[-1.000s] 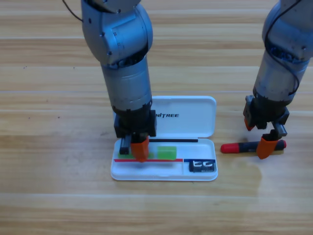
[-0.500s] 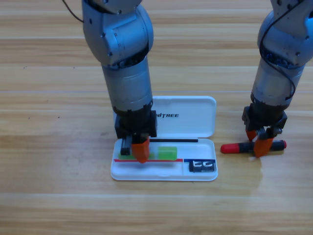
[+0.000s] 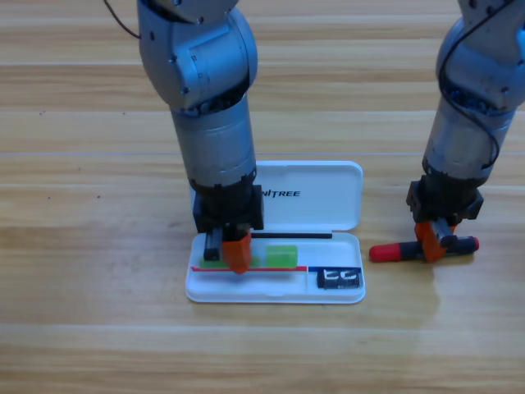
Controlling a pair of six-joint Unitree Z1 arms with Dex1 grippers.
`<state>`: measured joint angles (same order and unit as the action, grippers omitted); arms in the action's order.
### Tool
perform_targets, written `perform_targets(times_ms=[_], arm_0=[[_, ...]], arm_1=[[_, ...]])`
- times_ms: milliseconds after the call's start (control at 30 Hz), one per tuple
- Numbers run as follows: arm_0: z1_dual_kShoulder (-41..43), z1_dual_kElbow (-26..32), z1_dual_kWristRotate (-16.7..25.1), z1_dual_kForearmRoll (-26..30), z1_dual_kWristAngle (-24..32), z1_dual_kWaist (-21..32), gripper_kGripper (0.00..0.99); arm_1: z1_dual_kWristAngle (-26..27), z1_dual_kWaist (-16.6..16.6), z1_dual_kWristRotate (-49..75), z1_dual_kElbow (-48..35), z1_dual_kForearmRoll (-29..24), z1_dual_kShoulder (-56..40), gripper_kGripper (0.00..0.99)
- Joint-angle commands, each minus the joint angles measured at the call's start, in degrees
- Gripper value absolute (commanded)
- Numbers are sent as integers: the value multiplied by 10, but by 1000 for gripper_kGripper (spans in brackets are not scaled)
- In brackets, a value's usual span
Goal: Clean up eraser and pencils
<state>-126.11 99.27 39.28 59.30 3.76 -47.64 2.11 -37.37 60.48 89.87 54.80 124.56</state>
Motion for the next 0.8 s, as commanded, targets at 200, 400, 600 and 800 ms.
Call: perform_targets(times_ms=[200,400,600,800], arm_0=[[-33,-14,-10,-4,9,-14,990],[-35,-14,-11,-4,9,-14,990],[-12,-15,-7,10,7,-11,990],[108,-27,22,55,5,83,990]], arm_1=[[2,-7,-24,-29,28,-107,0],[4,-29,-38,-32,33,-118,0],[4,-71,-64,-15,46,-107,0],[4,-118,-102,34,53,-73,0]])
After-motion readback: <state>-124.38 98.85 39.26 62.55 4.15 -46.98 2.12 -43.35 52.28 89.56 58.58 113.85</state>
